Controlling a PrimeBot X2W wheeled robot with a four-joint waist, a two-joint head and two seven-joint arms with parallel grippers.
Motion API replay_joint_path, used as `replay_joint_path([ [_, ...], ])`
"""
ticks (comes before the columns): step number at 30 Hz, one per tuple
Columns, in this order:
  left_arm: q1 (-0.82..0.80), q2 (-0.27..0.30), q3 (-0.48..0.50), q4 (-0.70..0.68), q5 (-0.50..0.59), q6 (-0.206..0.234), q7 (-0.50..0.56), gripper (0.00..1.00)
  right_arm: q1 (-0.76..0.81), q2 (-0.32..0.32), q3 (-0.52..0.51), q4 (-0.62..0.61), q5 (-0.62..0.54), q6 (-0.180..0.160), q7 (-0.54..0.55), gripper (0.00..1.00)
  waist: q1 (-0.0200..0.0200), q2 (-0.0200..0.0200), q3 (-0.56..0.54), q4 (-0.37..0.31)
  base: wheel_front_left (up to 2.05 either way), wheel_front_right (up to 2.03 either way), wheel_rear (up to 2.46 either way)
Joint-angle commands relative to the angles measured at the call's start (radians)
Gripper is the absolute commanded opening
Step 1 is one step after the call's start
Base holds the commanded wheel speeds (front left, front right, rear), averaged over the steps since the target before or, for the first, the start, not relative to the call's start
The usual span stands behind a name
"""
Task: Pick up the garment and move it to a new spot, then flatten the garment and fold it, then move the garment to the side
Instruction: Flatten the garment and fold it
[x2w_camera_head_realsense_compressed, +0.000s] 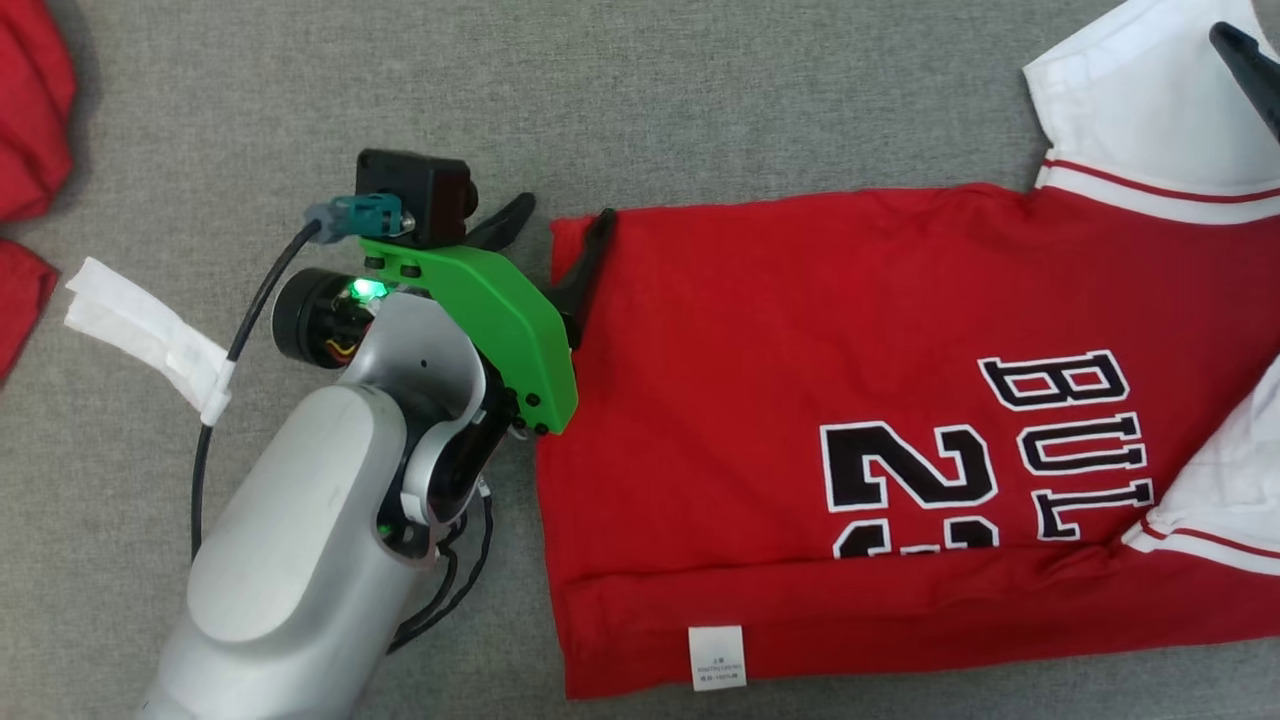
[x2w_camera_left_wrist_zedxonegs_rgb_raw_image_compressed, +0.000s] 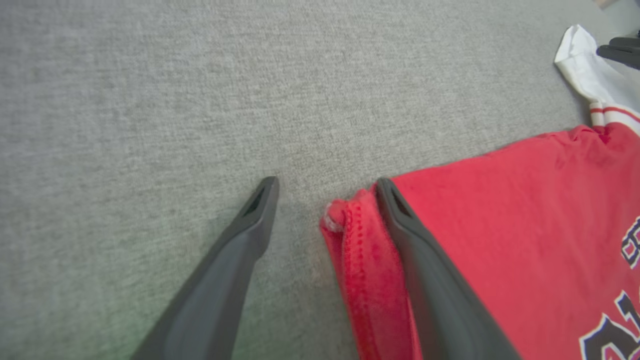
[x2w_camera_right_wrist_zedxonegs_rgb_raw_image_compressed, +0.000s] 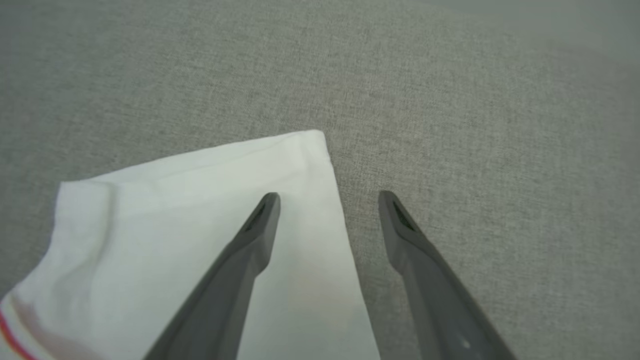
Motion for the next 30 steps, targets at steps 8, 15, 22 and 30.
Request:
replay_joint_path([
  [8, -0.004, 0.018, -0.047, 0.005, -0.005, -0.015, 0.076, 1.00, -0.073, 0.016, 0.112, 0.097, 0.040, 0.000, 0.011, 1.00, -0.0001, 0.0000, 0.028, 0.046, 0.00, 0.00, 0.00],
  [15, 0.017, 0.030, -0.058, -0.051, -0.015, -0.011, 0.103, 1.00, -0.092, 0.010, 0.190, 0.116, 0.088, 0.001, -0.004, 0.61, -0.0001, 0.0000, 0.013, 0.047, 0.00, 0.00, 0.00],
  [22, 0.024, 0.019, -0.047, -0.050, -0.036, -0.030, 0.071, 0.00, -0.105, 0.008, 0.236, 0.098, 0.170, 0.001, -0.111, 0.00, -0.0001, 0.0000, -0.019, 0.029, 0.00, 0.00, 0.00],
  [30, 0.092, 0.036, -0.016, -0.062, -0.068, -0.045, 0.003, 0.00, -0.037, -0.047, 0.253, 0.053, 0.291, 0.000, -0.237, 0.00, -0.0001, 0.0000, -0.149, -0.023, 0.00, 0.00, 0.00],
])
